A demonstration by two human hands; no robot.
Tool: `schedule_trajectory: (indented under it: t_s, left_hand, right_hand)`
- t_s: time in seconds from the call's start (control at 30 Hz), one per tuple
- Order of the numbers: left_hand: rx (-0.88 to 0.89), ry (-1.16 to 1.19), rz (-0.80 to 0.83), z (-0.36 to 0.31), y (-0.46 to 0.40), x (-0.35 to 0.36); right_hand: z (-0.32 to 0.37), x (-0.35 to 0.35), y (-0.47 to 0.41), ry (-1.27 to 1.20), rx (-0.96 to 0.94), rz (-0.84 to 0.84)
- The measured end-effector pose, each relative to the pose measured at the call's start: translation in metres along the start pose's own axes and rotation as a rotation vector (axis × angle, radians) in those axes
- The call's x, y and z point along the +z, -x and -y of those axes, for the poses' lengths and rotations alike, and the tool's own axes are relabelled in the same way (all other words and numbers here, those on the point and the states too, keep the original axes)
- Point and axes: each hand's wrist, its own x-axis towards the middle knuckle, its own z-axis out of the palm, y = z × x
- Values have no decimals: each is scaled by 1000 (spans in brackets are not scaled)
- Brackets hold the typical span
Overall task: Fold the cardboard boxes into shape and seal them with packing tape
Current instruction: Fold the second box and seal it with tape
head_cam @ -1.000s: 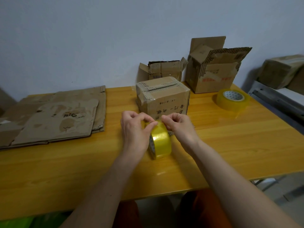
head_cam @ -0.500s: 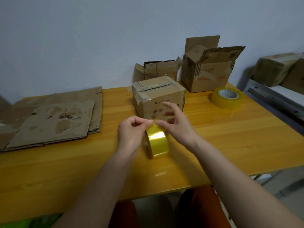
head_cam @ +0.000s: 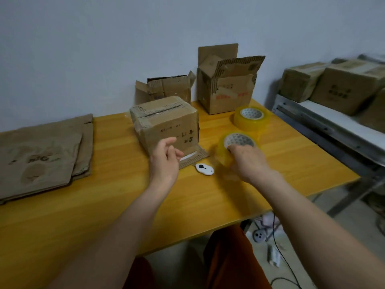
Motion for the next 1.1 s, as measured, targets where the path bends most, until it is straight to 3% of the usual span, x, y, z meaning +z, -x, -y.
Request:
schedule_trajectory:
  t_s: [0.13,0.23,0.33,0.4,0.43,0.67,0.77,0.83,0.9,0.93,1.03,1.1]
  left_hand:
    - [15,-186,81,9,-1,5]
    - [23,-277,72,13,-2,4]
    - [34,-326,72,13,-6,2]
    - [31,-332,63,13,-9,-1]
    - [33,-329,50,14,-10,-4]
    - [5,-400,-26,42,-20,-35]
    - [-70,-406,-105,56,-36,-50]
    - [-143,-349,-141,60,-55,-61]
    - [-240,-221,-167,59,-79,-73]
    - [-287,-154,-177,57,-91,-78]
    - [-380,6,-165,54,-119,-89]
    - [-406,75,-142,52,-128,-92]
  right_hand:
    - [-22,23,-3,104,32,86]
    - [-18,30,-6,168,46,-45]
    - [10,34,-9,109,-225,-239]
    - [32,41,-8,62,-453,-168]
    - [38,44,-8,69,-473,-113]
    - [35,39,-25,408,-173,73]
    - [51,31,-31,193,-81,3]
    - [66,27,-36,-205,-81,-91]
    - [84,16,-41,-643,-96,-79]
    - [93,10,-47,-747,-116,-111]
    - [115,-4,-67,-659,-206,-237]
    - [128,-10,-82,-599,-237,-158]
